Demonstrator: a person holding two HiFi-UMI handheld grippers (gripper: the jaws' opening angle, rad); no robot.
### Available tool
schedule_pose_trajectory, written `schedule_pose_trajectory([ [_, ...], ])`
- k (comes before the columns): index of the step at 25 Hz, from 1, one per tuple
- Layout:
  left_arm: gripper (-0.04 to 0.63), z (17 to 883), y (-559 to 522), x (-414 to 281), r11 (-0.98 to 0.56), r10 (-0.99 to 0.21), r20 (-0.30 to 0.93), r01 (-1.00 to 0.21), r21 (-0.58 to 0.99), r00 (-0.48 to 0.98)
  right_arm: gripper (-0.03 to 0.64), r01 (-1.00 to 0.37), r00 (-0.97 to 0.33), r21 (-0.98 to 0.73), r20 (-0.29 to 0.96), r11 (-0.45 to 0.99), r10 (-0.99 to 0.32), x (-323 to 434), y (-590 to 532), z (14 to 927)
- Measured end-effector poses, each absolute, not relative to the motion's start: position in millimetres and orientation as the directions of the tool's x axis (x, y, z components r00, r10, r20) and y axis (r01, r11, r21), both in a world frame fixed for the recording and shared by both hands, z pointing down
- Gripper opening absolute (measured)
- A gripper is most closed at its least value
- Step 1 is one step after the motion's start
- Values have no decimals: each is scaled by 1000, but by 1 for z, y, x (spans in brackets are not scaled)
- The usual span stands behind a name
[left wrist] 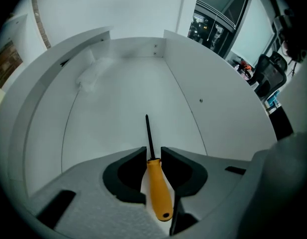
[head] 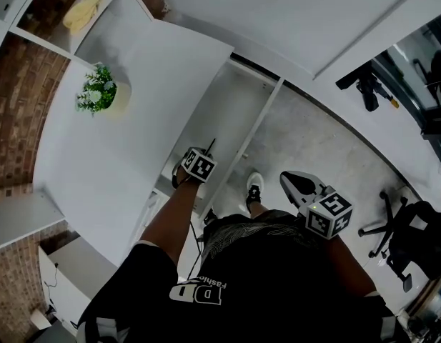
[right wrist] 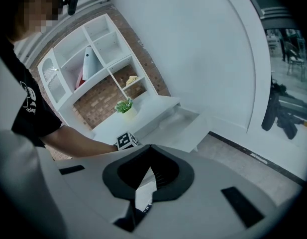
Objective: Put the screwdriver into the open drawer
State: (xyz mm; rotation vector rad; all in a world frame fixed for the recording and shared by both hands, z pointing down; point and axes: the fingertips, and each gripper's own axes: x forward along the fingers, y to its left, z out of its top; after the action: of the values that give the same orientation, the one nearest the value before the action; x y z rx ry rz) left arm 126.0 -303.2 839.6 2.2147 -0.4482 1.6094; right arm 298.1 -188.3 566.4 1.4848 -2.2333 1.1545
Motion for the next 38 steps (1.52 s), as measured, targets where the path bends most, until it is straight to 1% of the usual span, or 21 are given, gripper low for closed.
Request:
schedule_pose_trajectory([
  [11,110,813,-307,121,-848,-102,947,-524,78,306,5,-834,-514,-490,525,253,-678,296,-198,556],
  [20,109,752,-303,114,-766,-222,899,-638,79,378,4,-791,-597,-471,462,389,-655,282,-207,534],
  [23,87,721,-296,114,-734,-268,869,-672,95,415,3,-774,-627,-454,451,441,-635,273,-210,526],
  [25,57,700,-292,111,-713,-299,844,-692,111,445,4,-758,-648,-448,444,473,-618,264,-211,521],
  [28,31,673,-285,103,-682,-354,799,-718,135,487,4,-729,-682,-452,413,514,-603,248,-210,513],
  [33,18,619,-265,94,-653,-425,708,-733,192,564,5,-692,-721,-429,387,581,-574,214,-206,501],
  [38,18,565,-235,77,-669,-473,622,-714,207,624,4,-677,-736,-405,377,614,-563,174,-195,490],
])
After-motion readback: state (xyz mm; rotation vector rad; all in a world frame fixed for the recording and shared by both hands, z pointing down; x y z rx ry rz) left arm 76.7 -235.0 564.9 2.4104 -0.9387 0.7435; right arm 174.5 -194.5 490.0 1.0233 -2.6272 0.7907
